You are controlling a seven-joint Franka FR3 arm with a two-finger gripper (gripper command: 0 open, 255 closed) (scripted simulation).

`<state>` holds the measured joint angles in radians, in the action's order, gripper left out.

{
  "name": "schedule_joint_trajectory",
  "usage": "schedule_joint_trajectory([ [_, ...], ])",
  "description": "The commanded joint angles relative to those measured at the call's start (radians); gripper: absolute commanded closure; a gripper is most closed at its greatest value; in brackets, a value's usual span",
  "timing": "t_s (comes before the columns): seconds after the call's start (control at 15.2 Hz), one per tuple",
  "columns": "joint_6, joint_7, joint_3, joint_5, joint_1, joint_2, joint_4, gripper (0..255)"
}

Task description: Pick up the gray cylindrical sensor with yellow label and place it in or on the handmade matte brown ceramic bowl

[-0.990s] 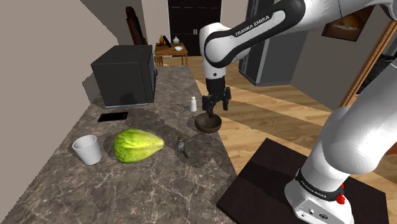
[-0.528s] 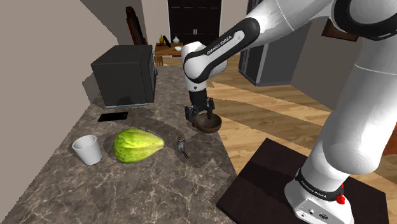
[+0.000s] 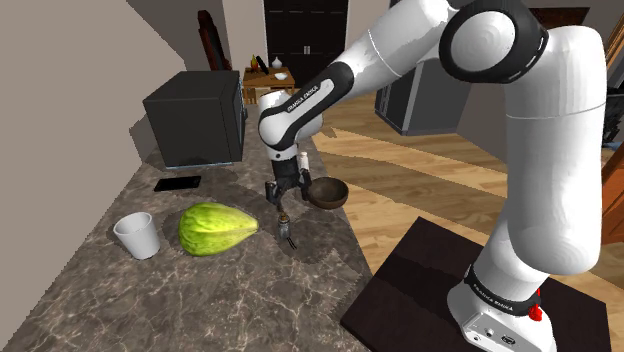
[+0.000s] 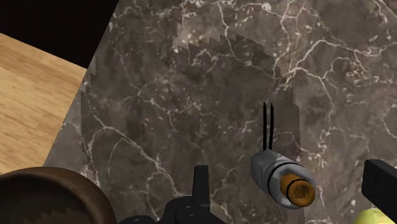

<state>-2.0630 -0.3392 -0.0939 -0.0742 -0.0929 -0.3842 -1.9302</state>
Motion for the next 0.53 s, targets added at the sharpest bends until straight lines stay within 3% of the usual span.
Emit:
schedule_joint_trajectory([
  [0.0, -0.001, -0.024, -0.002, -0.001, -0.012, -0.084, 0.081, 0],
  [0.13, 0.003, -0.036, -0.002, -0.001, -0.018, -0.140, 0.138, 0],
  [0.46, -0.057, -0.036, -0.003, -0.002, -0.022, -0.165, 0.104, 0],
])
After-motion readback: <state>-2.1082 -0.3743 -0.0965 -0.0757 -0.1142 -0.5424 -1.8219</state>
